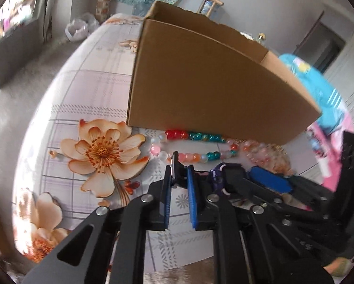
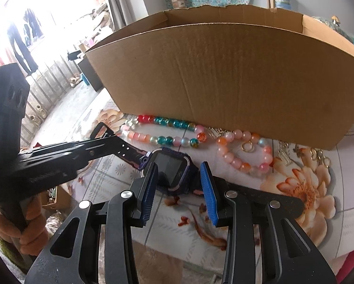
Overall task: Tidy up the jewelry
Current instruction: 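Close the right tool on the watch strap while the left tool grips the watch face, then lift the black watch with both tools and carry it over the box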
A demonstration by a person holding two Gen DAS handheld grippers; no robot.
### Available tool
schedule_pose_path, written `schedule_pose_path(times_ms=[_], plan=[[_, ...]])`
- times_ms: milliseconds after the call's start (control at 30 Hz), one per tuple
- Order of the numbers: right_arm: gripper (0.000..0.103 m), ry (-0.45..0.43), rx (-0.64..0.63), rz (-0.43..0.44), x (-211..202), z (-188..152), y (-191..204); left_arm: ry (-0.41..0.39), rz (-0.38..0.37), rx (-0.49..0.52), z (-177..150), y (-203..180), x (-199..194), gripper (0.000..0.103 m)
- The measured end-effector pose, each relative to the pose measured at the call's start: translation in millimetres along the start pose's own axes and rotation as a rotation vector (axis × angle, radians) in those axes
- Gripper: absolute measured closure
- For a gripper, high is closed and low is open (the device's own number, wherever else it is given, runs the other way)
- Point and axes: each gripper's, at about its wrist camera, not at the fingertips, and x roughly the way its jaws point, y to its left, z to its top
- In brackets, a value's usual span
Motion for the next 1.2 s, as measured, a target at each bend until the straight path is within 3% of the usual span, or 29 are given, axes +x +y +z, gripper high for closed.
schedule_pose_path(times_ms=[100,200,333,467,700,867,967,1033,1200], plan=[[0.061,-0.02,0.022,0.014,-15,-6,-11,-0.003,0.062,0.054,-3,-8,2,0.091],[0.051,-0.044,0.084,-0.034,-36,-15,-35,-0.003,0.099,0.088,-5,-10,4,0.091],[0.049,-0.047,0.19,-0.117,-50,-22,-74,-0.001,0.129,0.124,-13,-15,7,0.091],[0.046,-0.022,0.261,-0.146,-44,-20,-96,0.004,0.141,0.135,-13,-20,10,0.091],[0.038,0.003,0.282,-0.056,-26,-18,-86,0.001,0.158,0.13,-19,-22,11,0.091],[0.038,0.004,0.366,0.088,-19,-14,-89,-0.001,0.154,0.126,-22,-21,9,0.091],[0.038,-0.007,0.379,0.103,-16,-10,-91,0.0,0.149,0.125,-23,-20,9,0.091],[0.043,-0.013,0.385,0.102,-15,-7,-86,0.0,0.148,0.125,-23,-19,9,0.091],[0.076,0.0,0.416,0.12,-6,-1,-78,-0.005,0.147,0.126,-23,-19,8,0.092]])
